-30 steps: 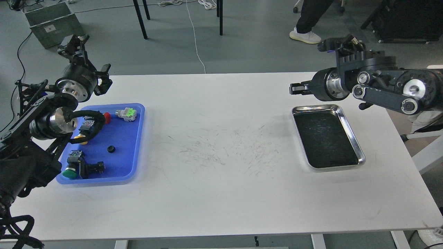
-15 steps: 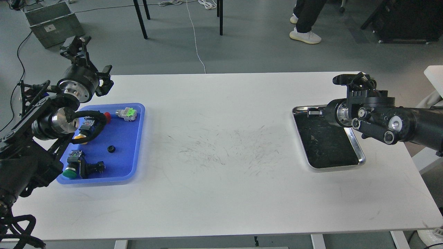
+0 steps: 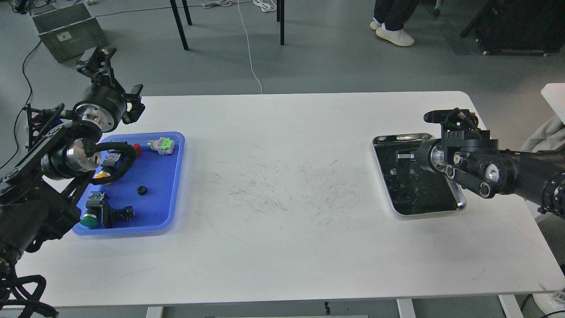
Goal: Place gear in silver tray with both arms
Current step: 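Lower the gear into the silver tray and open the right gripper, then raise the right gripper away from the silver tray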
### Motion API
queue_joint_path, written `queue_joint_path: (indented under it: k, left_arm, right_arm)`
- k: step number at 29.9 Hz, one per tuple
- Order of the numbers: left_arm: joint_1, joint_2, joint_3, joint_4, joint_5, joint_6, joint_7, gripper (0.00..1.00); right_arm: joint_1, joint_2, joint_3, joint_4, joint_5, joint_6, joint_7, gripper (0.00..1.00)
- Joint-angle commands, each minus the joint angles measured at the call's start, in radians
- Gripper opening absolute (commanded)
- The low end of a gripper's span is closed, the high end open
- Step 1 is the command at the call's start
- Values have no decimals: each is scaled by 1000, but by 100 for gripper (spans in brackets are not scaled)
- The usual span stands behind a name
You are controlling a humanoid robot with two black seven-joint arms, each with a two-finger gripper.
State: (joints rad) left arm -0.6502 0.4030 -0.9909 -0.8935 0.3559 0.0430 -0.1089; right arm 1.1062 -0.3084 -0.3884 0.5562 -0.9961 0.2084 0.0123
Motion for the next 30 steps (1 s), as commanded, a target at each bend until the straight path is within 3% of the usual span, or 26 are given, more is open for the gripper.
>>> queue_joint_path:
  k: [1,5,9,10,11,12,16,21,27,30]
  left_arm:
    - [1,0,0,-1,0,0,0,98]
    - [1,2,0,1,0,0,0,98]
    - [0,2,0,1,1,0,2,98]
    - [-2,3,0,1,1,0,2,98]
    - [-2,3,0,1,1,1,2,98]
    - [-2,3,0,1,1,2,2,98]
    - [-2,5,1,1,3,2,3,98]
    - [-6,8,1,1,29,2,11,98]
    - [-12,29,1,-8,96,-2,18,98]
    - [-11,68,14,-22,117,-11,20,98]
  right_arm:
    - [-5,0,0,1,1,-7,0,10]
    - [-2,0,0,2,2,-20,0,52]
    - [9,0,3,8,8,-18,14,58]
    - [11,0,5,8,8,-18,17,65]
    - [12,-1,13,10,10,-20,17,79]
    - [14,-3,16,11,11,-20,17,83]
    - [30,-11,51,27,16,-23,18,85]
    - [50,-58,236,73,19,-21,18,87]
    - [41,-140,652,194,66,-14,18,87]
    - [3,-146,836,209,254,-1,18,87]
